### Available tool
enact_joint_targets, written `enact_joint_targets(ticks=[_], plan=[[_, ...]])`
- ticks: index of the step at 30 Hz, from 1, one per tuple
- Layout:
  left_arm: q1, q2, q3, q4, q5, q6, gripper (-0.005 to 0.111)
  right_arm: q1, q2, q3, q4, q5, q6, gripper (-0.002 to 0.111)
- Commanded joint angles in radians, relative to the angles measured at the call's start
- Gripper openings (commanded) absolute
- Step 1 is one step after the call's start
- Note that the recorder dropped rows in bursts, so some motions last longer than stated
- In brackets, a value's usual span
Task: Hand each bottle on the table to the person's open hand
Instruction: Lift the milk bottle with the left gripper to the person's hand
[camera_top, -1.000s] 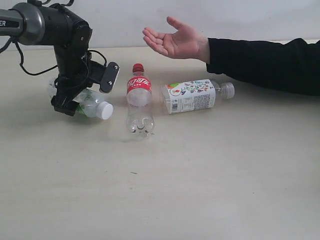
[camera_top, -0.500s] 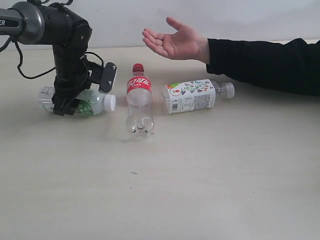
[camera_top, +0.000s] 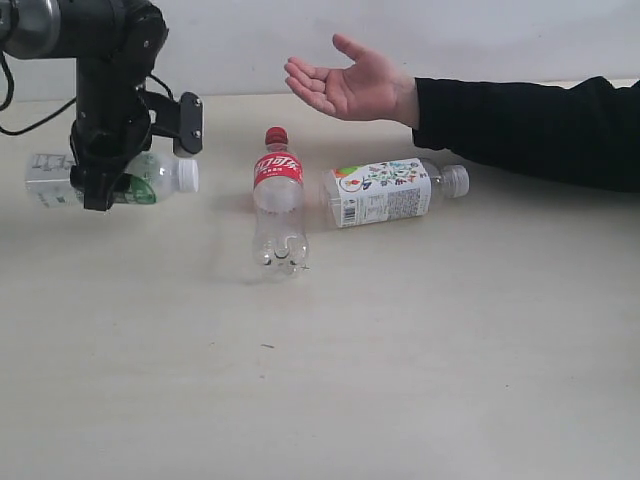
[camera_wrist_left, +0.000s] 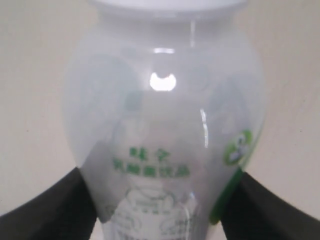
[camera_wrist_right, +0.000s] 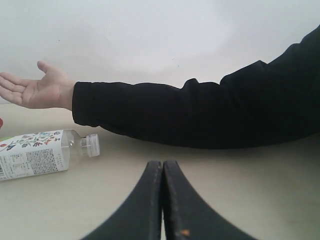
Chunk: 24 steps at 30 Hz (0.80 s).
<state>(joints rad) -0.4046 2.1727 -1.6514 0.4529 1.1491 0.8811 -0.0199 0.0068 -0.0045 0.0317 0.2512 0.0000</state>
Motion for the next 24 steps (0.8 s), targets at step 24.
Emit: enact_joint_targets(ticks=[24], plan=[[-0.167, -0.158, -0.205, -1.195, -0.311, -0.855, 0.0, -0.004, -0.007, 0.005, -0.005, -0.004, 0.0, 0.0]])
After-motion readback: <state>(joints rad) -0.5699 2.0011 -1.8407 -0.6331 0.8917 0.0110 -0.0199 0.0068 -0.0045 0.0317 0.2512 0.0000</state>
